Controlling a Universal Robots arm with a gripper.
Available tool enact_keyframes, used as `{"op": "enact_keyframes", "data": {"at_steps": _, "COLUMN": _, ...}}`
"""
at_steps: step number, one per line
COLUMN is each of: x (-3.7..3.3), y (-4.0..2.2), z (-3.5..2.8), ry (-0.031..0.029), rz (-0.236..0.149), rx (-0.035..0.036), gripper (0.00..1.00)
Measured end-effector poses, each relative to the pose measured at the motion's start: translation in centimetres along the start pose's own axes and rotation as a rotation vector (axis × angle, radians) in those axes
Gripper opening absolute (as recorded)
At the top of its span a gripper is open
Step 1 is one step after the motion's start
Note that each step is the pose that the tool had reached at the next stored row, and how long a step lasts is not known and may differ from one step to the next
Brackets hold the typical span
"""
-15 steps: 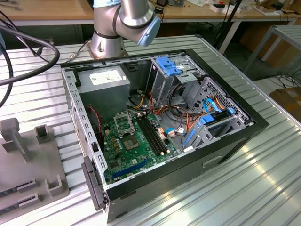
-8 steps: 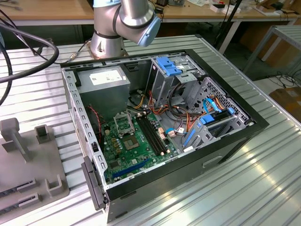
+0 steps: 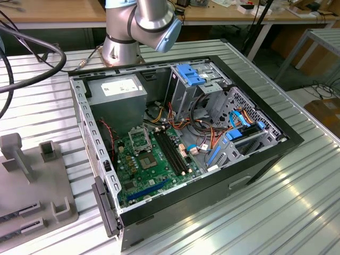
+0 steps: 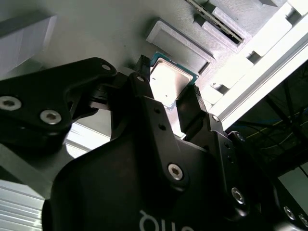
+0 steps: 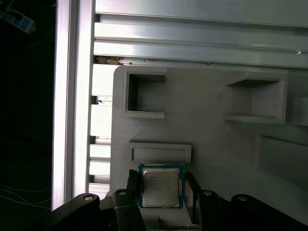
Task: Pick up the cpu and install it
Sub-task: 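Pick up the cpu and move it towards the insertion slot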
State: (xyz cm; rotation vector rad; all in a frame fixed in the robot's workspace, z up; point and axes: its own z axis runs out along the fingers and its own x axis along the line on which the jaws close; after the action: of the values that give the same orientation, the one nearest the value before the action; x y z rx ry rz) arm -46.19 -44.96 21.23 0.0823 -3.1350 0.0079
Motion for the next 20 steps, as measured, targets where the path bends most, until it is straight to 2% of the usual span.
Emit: {"op": "enact_keyframes", "data": {"at_steps": 20, "x": 0.00, "y": 0.00, "z": -0.72, "ry": -0.0002, "rz": 0.000, "rx": -0.0001, "gripper": 0.47}}
